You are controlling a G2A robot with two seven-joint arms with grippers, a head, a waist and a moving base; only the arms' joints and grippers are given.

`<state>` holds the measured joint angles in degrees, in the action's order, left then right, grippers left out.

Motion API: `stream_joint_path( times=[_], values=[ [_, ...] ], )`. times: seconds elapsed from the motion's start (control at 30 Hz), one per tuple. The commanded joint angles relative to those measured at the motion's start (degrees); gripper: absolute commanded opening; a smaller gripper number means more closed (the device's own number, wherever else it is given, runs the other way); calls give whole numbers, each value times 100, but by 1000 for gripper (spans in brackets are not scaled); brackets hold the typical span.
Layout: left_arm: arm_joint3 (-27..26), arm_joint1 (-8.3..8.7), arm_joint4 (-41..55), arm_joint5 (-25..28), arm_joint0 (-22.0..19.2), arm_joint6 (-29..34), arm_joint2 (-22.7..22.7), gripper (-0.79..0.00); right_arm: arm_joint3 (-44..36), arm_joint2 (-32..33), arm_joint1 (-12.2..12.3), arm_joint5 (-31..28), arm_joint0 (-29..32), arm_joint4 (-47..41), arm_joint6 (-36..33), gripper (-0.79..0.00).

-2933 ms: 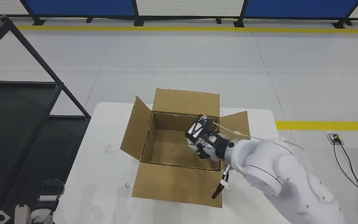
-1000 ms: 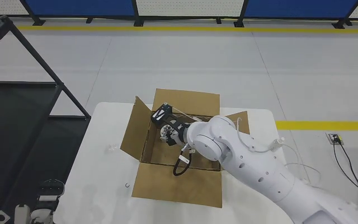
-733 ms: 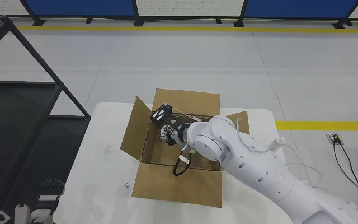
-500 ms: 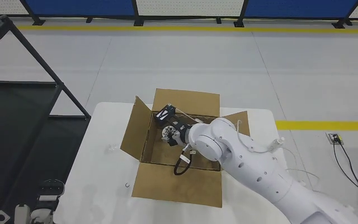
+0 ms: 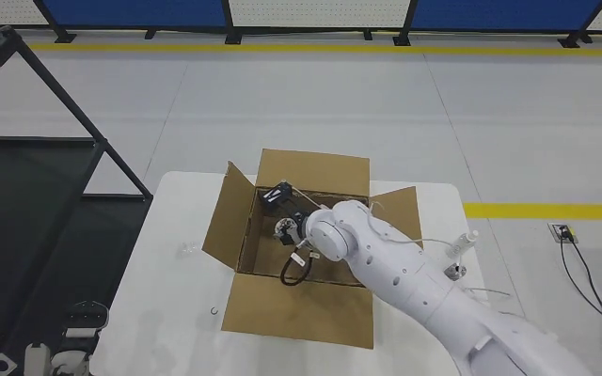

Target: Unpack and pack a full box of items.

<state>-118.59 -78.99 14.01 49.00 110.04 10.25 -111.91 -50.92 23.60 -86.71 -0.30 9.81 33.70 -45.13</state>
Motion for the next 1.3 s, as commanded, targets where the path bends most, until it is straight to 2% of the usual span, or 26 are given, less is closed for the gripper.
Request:
stream_joint_path(
  times=[0.0, 0.27, 0.53, 0.6, 0.63, 0.67, 0.7, 0.8, 1.03, 1.1, 1.2, 1.27],
  values=[
    [0, 0, 0, 0, 0, 0, 0, 0, 442, -91, -207, -10, -64, -67, 158, -785],
    [0, 0, 0, 0, 0, 0, 0, 0, 1695, -345, -864, 19, -235, -29, 550, -785],
    [0, 0, 0, 0, 0, 0, 0, 0, 2582, -361, -1287, -281, -348, -45, 689, -785],
    [0, 0, 0, 0, 0, 0, 0, 0, 2743, -354, -1364, -340, -365, -36, 711, -650],
    [0, 0, 0, 0, 0, 0, 0, 0, 2791, -351, -1388, -357, -372, -32, 719, -545],
    [0, 0, 0, 0, 0, 0, 0, 0, 2878, -342, -1432, -398, -382, -26, 737, -529],
    [0, 0, 0, 0, 0, 0, 0, 0, 2941, -335, -1462, -427, -391, -20, 751, -474],
    [0, 0, 0, 0, 0, 0, 0, 0, 3108, -308, -1540, -538, -406, -16, 764, -416],
    [0, 0, 0, 0, 0, 0, 0, 0, 3379, -234, -1652, -723, -420, 15, 853, -400],
    [0, 0, 0, 0, 0, 0, 0, 0, 3432, -209, -1672, -755, -425, 28, 880, -363],
    [0, 0, 0, 0, 0, 0, 0, 0, 3500, -170, -1692, -793, -429, 63, 919, -105],
    [0, 0, 0, 0, 0, 0, 0, 0, 3531, -149, -1698, -811, -429, 93, 941, -28]
  ],
)
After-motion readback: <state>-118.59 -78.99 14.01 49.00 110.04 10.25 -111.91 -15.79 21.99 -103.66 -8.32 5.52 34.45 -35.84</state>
